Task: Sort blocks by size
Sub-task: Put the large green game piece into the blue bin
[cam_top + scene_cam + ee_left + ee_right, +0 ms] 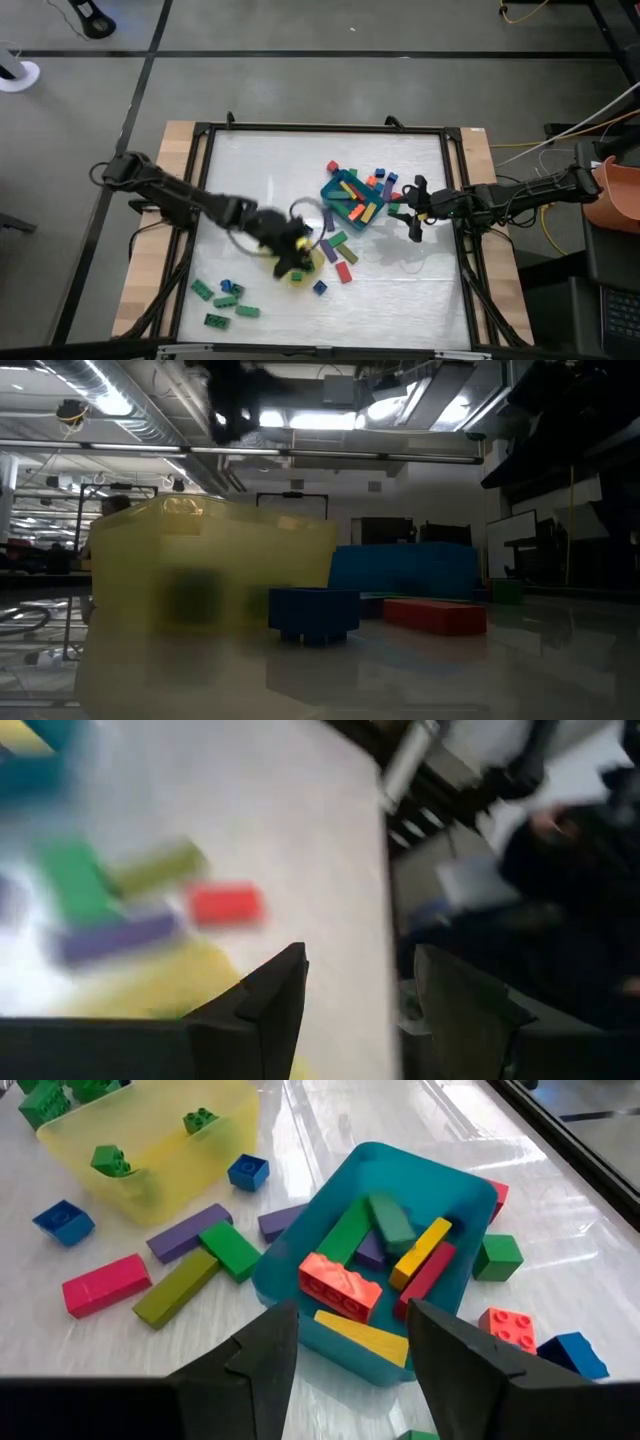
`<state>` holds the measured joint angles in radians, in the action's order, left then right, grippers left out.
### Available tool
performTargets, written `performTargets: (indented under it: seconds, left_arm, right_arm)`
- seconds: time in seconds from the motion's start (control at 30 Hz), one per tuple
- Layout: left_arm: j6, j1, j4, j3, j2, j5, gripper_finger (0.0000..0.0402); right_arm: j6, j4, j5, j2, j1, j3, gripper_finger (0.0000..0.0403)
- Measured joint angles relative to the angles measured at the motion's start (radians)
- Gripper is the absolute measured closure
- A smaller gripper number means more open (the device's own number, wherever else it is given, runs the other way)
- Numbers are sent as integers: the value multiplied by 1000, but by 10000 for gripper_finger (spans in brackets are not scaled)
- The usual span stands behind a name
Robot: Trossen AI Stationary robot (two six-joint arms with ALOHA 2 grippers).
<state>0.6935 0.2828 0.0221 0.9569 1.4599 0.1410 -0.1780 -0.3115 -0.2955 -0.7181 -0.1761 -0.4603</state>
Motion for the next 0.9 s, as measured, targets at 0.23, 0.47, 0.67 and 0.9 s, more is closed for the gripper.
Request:
performTargets:
  seconds: [0.23,0.47,0.67,0.9]
  left_arm:
    - [269,223,31,0,13,-205,226]
    - [435,353,113,-1,14,-260,230]
    - [554,425,201,-1,15,-252,259]
    - [674,490,239,-1,15,-258,274]
  right_arm:
    - [2,-6,0,0,0,0,214]
    - [0,-5,2,0,0,0,214]
    - [-32,-5,27,0,0,0,214]
    - [-53,-5,27,0,0,0,214]
